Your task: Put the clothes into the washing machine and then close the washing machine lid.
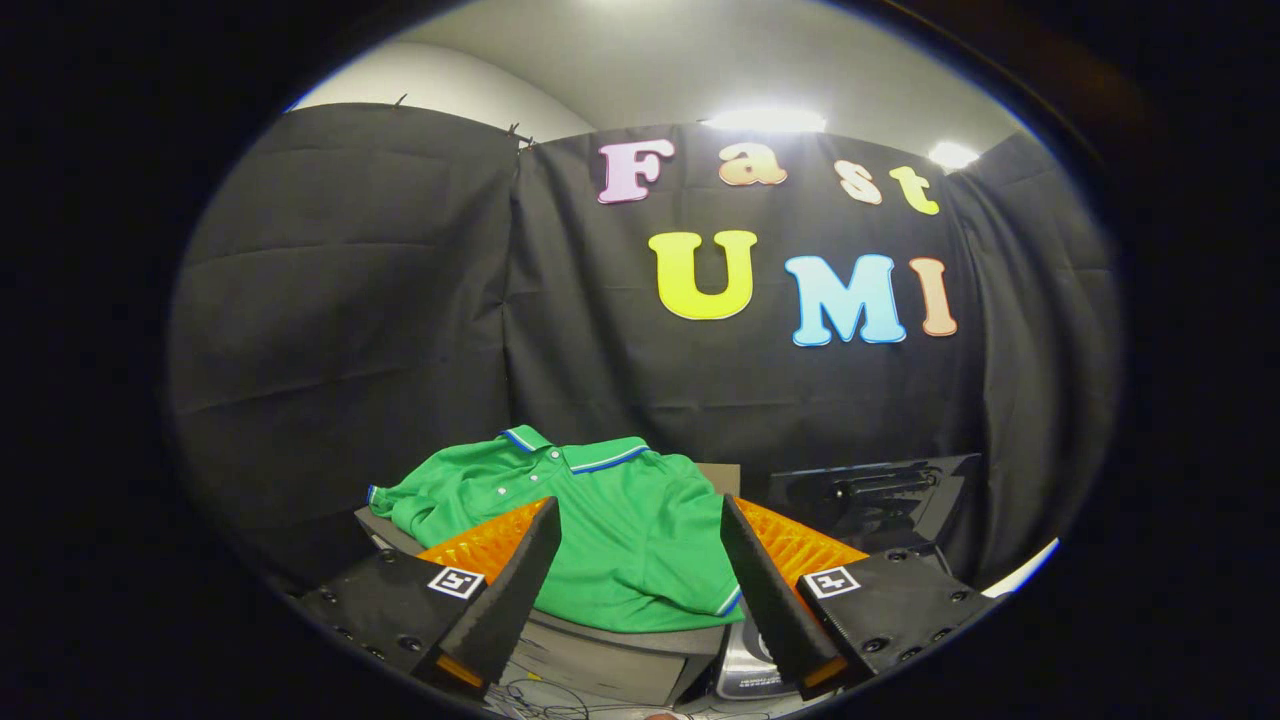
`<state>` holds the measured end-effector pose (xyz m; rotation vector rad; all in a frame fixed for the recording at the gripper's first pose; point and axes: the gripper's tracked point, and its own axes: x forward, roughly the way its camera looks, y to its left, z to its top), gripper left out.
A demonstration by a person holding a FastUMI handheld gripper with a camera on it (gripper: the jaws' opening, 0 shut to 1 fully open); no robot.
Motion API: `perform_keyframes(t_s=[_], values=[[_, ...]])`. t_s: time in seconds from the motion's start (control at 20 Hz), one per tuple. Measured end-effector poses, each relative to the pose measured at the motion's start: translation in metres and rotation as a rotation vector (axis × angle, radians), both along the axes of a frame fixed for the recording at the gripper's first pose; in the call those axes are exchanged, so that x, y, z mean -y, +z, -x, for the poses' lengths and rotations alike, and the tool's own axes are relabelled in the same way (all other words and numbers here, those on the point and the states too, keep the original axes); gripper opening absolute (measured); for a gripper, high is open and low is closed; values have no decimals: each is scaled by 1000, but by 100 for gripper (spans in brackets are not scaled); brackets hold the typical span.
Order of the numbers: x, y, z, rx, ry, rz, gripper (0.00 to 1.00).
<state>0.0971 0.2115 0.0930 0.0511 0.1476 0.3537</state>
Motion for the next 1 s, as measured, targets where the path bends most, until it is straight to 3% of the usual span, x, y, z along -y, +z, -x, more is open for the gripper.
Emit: perform_keyframes(t_s=[0.4,1.0], values=[[-44,4,-31,-60,29,-21,100],[-114,-20,-69,-253,94,-18,98]])
